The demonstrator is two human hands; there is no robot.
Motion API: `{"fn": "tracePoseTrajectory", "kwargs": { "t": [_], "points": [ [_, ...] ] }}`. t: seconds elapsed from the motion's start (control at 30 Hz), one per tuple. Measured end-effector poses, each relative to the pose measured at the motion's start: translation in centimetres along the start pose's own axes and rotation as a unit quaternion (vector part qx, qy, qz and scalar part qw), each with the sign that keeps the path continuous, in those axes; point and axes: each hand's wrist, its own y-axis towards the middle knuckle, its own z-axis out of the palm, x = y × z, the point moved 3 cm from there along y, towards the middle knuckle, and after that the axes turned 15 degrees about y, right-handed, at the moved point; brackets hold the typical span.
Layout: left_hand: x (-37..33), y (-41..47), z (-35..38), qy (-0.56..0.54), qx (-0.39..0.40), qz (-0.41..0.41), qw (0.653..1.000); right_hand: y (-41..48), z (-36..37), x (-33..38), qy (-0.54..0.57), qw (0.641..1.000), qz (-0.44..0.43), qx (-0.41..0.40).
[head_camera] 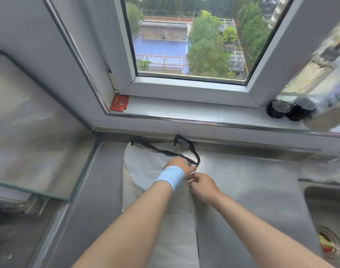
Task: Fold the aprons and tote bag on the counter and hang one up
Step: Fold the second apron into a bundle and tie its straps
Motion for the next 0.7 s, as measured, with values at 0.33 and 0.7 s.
{"fn": "tracePoseTrajectory", "kwargs": {
  "t": [0.33,0.7],
  "points": [
    [1.5,2.9,0.1,-0.178,-0.025,-0.048,0.982,0.5,0.0,-1.7,0.061,0.998,0.034,0.0],
    [7.2,-2.6,-0.7,-0.107,-0.231,0.05,0.966,-1.3,1.0,-0.1,-0.267,0.906,-0.277,-0.178]
  ]
}}
